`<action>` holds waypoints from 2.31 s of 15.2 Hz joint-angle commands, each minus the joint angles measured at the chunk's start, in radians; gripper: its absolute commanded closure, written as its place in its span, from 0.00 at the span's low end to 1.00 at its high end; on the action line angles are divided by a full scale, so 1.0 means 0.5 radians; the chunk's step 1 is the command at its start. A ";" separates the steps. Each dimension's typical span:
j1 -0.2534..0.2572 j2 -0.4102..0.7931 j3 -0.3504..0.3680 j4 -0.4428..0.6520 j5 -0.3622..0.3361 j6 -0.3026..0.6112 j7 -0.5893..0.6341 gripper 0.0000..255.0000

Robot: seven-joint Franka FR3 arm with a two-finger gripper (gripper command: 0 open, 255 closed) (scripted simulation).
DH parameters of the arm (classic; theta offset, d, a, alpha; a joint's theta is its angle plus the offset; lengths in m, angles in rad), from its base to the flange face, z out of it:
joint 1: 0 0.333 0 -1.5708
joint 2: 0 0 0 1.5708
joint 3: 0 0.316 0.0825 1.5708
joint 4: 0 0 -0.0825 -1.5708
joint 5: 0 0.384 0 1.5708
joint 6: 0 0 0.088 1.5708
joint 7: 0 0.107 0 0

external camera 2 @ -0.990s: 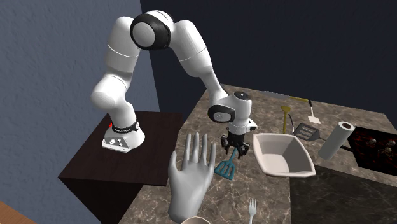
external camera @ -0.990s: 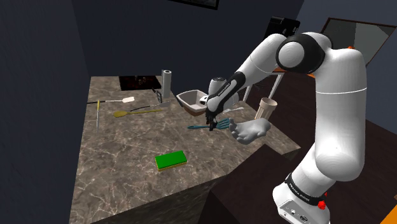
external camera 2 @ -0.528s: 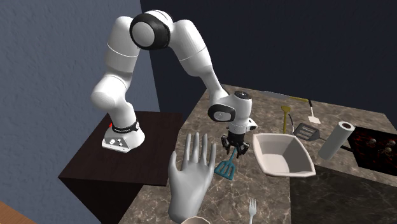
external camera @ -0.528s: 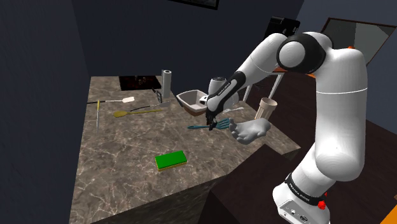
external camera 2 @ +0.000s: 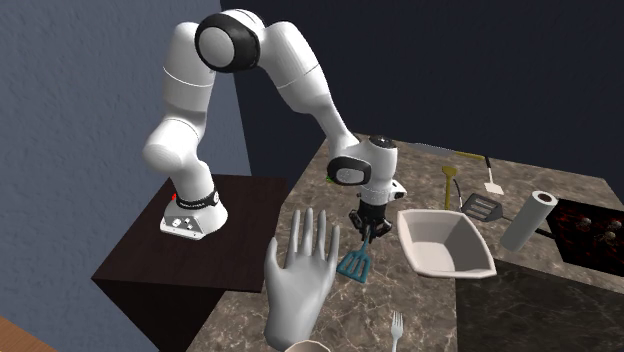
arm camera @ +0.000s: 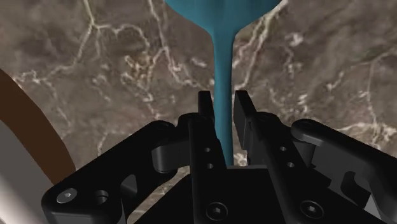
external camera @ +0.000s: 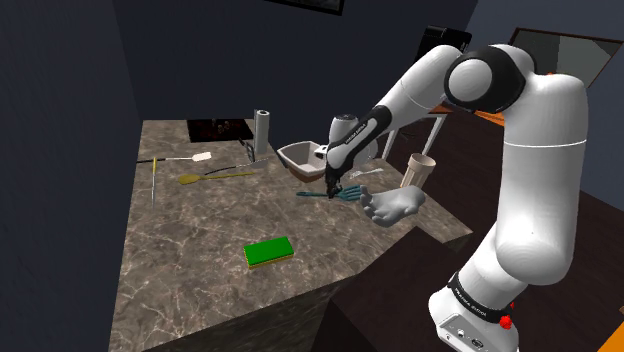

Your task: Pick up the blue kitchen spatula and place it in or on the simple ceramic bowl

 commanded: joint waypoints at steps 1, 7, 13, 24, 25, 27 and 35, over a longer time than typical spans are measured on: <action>0.004 -0.053 -0.008 -0.007 -0.008 -0.045 0.000 1.00; 0.019 -0.194 -0.026 -0.015 -0.032 -0.177 0.006 1.00; 0.032 -0.326 -0.039 -0.008 -0.056 -0.315 0.012 1.00; 0.047 -0.540 -0.053 0.048 -0.092 -0.582 0.018 1.00; 0.048 -0.557 -0.054 0.055 -0.095 -0.607 0.019 1.00; 0.050 -0.591 -0.055 0.072 -0.100 -0.656 0.019 1.00; -0.033 -0.077 -0.040 0.807 0.034 -0.879 -0.115 1.00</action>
